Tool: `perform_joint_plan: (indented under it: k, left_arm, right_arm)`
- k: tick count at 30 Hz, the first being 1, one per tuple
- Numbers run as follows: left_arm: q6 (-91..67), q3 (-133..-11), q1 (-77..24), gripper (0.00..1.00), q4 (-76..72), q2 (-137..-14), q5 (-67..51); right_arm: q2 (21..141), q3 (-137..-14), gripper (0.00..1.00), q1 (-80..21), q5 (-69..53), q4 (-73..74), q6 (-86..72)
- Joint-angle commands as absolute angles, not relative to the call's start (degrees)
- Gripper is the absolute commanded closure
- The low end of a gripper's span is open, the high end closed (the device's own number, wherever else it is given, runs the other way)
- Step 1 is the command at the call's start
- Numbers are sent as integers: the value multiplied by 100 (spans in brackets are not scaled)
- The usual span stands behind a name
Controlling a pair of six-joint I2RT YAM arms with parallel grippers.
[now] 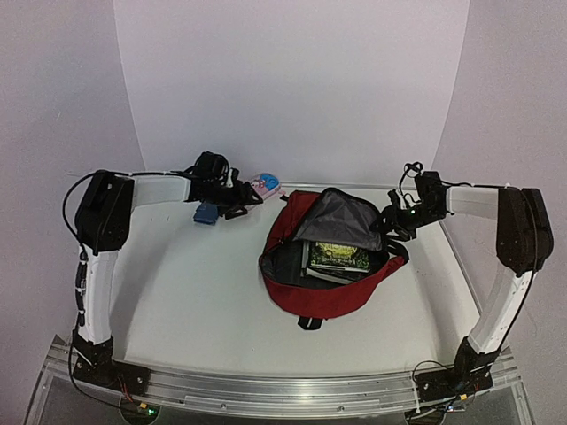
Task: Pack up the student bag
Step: Adjust the student bag at the center of the board, then pick up the stationery from the center of the board.
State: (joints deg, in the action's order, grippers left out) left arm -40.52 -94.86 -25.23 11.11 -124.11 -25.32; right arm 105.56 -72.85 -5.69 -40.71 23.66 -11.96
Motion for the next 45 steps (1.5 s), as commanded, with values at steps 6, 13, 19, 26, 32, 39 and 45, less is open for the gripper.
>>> perform_joint_plan:
  k: [6, 13, 19, 26, 32, 39, 45]
  left_arm:
    - [-4751, -8729, -2069, 3, 198, -11770, -2034]
    - [-5546, -8673, -2021, 15, -451, -12237, -1801]
    - [-5813, -8943, -2027, 26, -704, -12785, -1763]
    - [-6167, -9230, -2019, 28, -838, -13401, -1468]
    - [-6480, -9506, -1994, 28, -1034, -13855, -1294]
    - [-6754, -9998, -1913, 34, -1040, -14360, -1353]
    - [-6858, -10159, -1855, 71, -955, -14537, -1409]
  right_arm:
    - [10012, -7398, 19, -529, -3704, 2372, -1213]
    - [9567, -7140, 11, -476, -3783, 2377, -1249]
    - [9272, -6970, 7, -466, -3792, 2416, -1198]
    - [8974, -6726, 6, -448, -3810, 2501, -1058]
    - [8854, -6669, 6, -449, -3815, 2592, -1006]
    - [8728, -6663, 6, -432, -3753, 2720, -932]
    - [8687, -6686, 5, -416, -3753, 2782, -923]
